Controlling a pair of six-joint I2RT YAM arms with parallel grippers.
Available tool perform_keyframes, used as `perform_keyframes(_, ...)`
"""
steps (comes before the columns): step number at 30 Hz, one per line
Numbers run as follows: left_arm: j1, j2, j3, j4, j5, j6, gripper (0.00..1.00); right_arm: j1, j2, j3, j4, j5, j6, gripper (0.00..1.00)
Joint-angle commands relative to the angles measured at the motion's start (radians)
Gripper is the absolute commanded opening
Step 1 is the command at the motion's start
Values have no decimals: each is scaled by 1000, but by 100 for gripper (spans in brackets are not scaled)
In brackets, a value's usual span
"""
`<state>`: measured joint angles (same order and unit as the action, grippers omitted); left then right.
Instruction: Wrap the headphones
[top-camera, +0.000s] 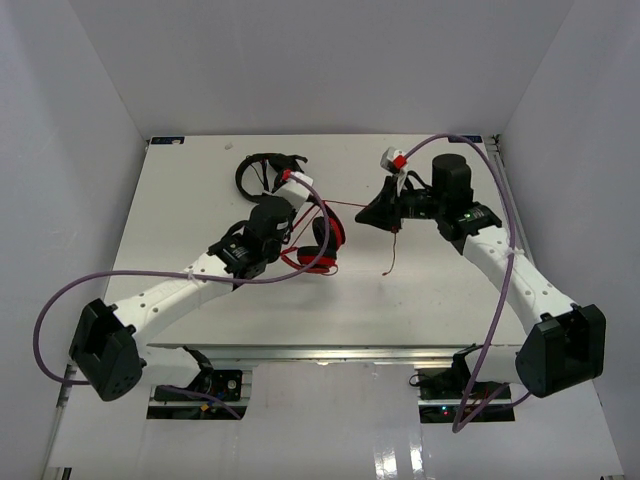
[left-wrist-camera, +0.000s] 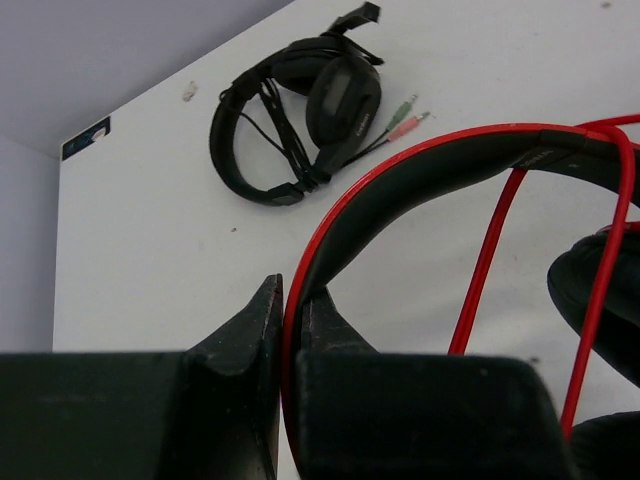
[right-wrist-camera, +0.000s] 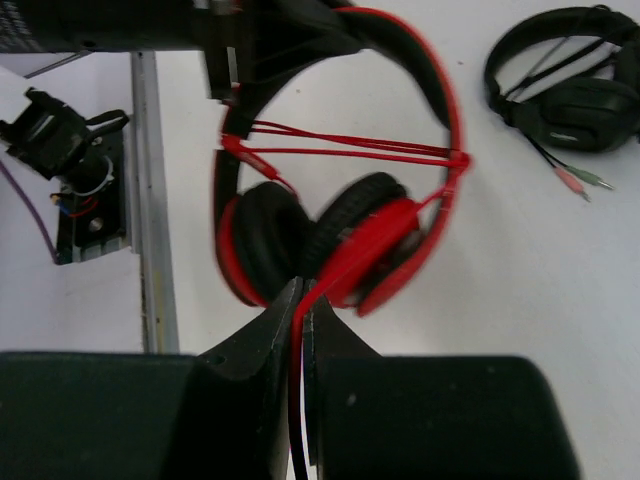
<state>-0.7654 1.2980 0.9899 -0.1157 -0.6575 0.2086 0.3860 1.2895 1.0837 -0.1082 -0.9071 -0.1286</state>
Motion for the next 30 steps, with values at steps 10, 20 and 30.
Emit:
perform_keyframes(10, -28, 229, 419, -163, -368, -782, 0, 123, -33, -24, 113, -23, 148, 8)
perform_keyframes(20, -31, 276, 552, -266, -283, -1291, 0, 137, -47, -110, 197, 10, 185, 8)
perform_keyframes(30, 32, 248, 551, -349, -215, -1518, 0, 139, -58, -103, 157, 77, 133, 8)
